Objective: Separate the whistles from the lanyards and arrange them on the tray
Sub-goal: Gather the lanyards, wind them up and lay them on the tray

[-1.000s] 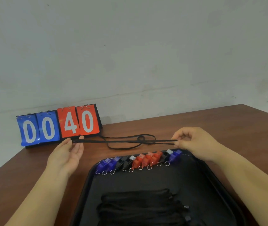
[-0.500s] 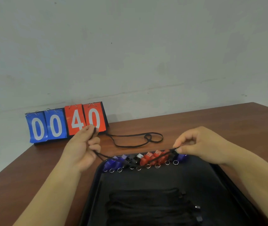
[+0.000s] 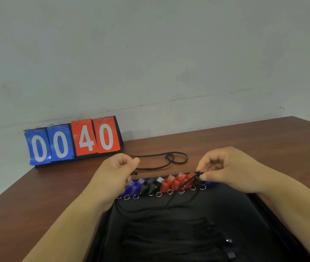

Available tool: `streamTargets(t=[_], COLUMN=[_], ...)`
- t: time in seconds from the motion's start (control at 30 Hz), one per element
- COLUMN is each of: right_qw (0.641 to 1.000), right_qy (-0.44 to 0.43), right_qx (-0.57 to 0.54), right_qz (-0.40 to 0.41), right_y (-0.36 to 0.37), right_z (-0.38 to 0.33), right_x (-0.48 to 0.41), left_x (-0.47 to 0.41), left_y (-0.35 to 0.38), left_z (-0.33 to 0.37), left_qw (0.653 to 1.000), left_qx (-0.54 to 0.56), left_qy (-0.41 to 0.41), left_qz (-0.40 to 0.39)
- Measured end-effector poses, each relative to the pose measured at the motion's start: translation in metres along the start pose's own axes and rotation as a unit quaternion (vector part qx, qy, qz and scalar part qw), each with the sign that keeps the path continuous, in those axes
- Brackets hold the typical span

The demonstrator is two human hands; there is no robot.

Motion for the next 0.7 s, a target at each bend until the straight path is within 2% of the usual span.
streamTargets(t=[0.1, 0.2, 0.3, 0.47, 0.7], right_qw=[1.000, 1.000, 1.000, 1.000, 0.998], right_qy=[0.001, 0.005, 0.009, 0.019, 0.015], right_qx=[0.002, 0.008, 0.017, -0.006, -0.054], right_qz=[0.004, 0.001, 0.005, 0.011, -0.016], right_y=[0.000, 0.001, 0.001, 0.004, 0.012], right_z=[0.001, 0.000, 0.000, -0.001, -0.013], right_x=[0.000, 0.001, 0.001, 0.003, 0.008], left_x=[0.000, 0.000, 0.002, 0.013, 0.033], left_y=[0.000, 0.001, 0.002, 0.005, 0.018], left_z=[0.000, 0.002, 0.004, 0.014, 0.020], left_qw=[0.988, 0.967, 0.978, 0.997, 0.993], left_qx=[0.134, 0.228, 0.194, 0.055, 0.041], left_qy=[-0.069, -0.096, -0.069, 0.050, 0.112], left_qz=[-0.036, -0.065, -0.045, -0.021, -0.025])
Point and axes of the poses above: each hand's wrist, its own x-axis away from the middle knuckle, its own y-axis out of the palm, z = x × y, the point moved 1 cm from there along -x, towards the middle knuckle, and after that the axes turned 11 degrees about z, right-handed, at the moved point
